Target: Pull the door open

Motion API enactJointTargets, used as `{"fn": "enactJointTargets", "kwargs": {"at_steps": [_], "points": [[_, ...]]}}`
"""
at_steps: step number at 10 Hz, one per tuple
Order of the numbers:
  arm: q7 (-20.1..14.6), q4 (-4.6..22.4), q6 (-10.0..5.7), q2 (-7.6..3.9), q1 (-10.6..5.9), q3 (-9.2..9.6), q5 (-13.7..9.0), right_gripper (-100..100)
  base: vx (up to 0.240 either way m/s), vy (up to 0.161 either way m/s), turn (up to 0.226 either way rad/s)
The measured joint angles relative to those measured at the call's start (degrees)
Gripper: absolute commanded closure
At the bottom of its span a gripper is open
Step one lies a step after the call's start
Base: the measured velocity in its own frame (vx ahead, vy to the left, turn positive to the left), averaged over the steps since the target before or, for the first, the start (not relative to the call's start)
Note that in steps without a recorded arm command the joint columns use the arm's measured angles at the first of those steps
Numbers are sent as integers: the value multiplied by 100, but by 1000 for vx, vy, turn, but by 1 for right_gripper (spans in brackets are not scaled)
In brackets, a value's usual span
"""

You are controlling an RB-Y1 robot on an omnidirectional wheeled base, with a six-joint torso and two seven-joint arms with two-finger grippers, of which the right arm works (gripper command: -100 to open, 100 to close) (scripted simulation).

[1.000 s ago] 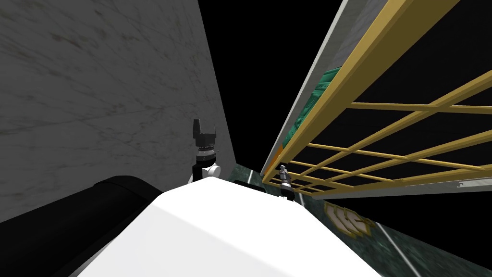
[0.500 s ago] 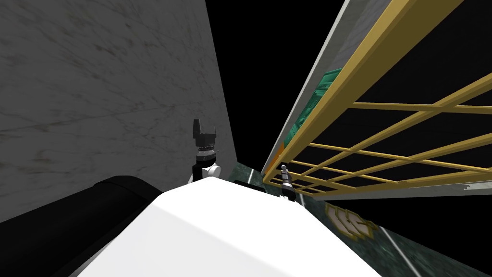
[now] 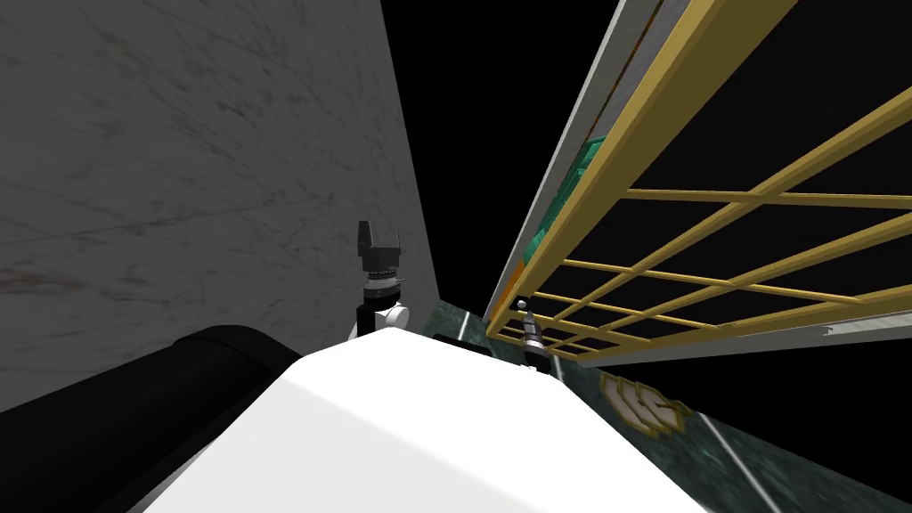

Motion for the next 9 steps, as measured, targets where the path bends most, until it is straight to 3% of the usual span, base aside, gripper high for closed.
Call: {"fn": "enactJointTargets", "kwargs": {"at_steps": [9], "points": [[1336, -165, -239, -122, 330, -50, 692, -100, -21, 12, -33]]}}
